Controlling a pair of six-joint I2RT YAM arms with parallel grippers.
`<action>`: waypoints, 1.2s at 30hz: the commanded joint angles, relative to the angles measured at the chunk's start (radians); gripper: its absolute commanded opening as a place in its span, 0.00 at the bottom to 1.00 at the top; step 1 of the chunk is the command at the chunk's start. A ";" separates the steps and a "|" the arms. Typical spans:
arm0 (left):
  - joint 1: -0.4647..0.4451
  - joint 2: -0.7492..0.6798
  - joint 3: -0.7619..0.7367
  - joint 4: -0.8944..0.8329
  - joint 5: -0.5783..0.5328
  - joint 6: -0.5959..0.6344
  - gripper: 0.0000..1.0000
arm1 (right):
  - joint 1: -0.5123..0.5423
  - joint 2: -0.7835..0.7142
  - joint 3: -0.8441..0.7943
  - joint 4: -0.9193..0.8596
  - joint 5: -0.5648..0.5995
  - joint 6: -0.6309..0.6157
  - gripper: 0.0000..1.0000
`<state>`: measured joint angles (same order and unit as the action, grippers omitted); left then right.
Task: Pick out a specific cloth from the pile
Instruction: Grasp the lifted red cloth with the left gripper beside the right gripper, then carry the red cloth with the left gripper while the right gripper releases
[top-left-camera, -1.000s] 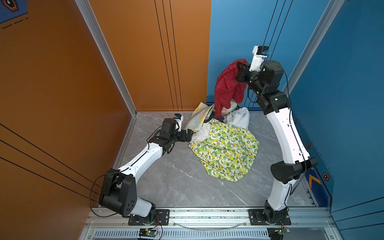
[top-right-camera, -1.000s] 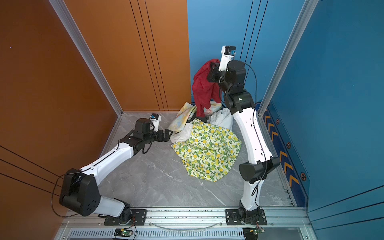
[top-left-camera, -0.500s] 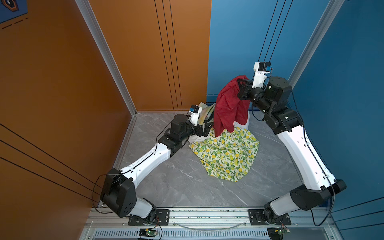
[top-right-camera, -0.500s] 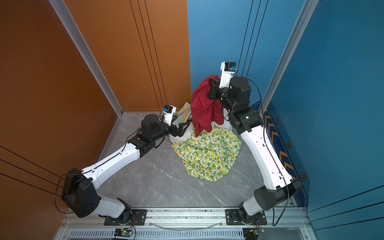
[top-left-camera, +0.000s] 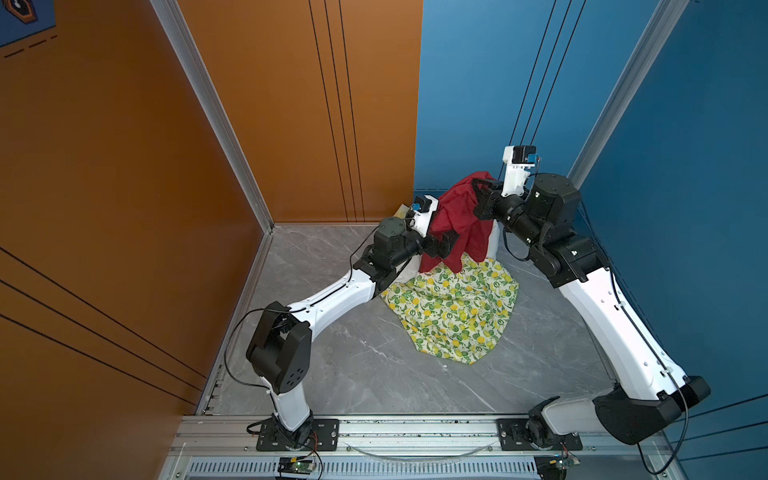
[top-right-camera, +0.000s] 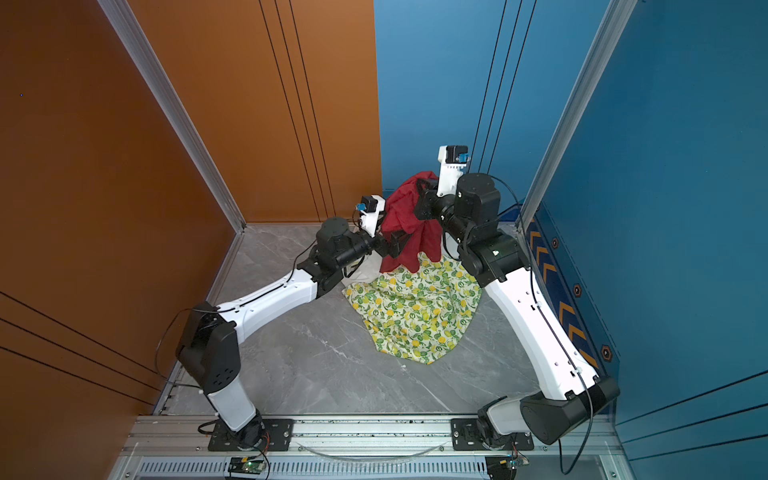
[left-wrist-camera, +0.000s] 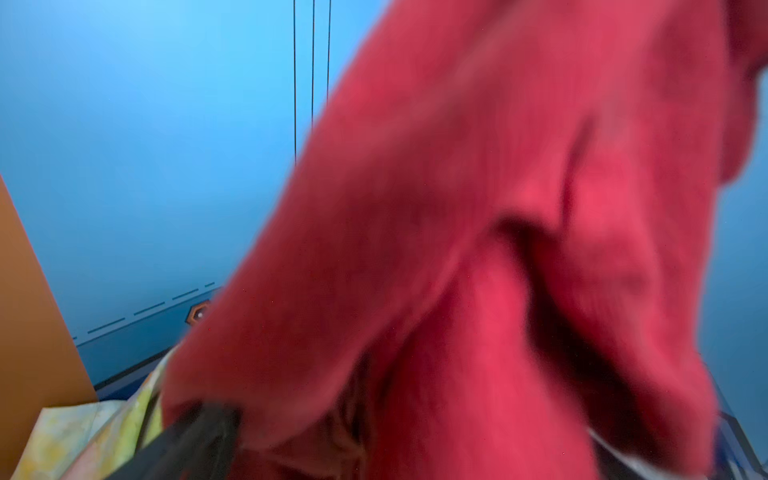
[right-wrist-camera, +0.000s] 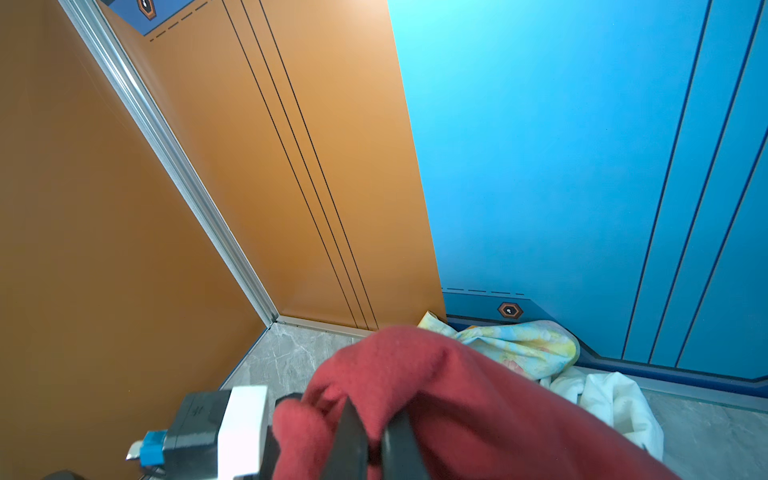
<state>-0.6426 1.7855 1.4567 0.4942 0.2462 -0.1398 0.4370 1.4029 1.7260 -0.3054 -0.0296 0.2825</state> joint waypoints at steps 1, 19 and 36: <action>0.022 0.056 0.083 0.079 0.004 -0.017 0.98 | 0.009 -0.028 -0.040 0.045 -0.007 0.028 0.00; 0.091 -0.062 0.087 0.017 -0.003 -0.083 0.00 | 0.003 -0.012 -0.197 0.026 -0.078 -0.018 0.11; 0.311 -0.374 0.005 -0.379 -0.233 -0.010 0.00 | 0.040 -0.083 -0.410 0.155 -0.171 -0.091 0.89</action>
<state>-0.3695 1.4677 1.5032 0.1616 0.0956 -0.1650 0.4595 1.3491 1.3552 -0.2134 -0.1680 0.2062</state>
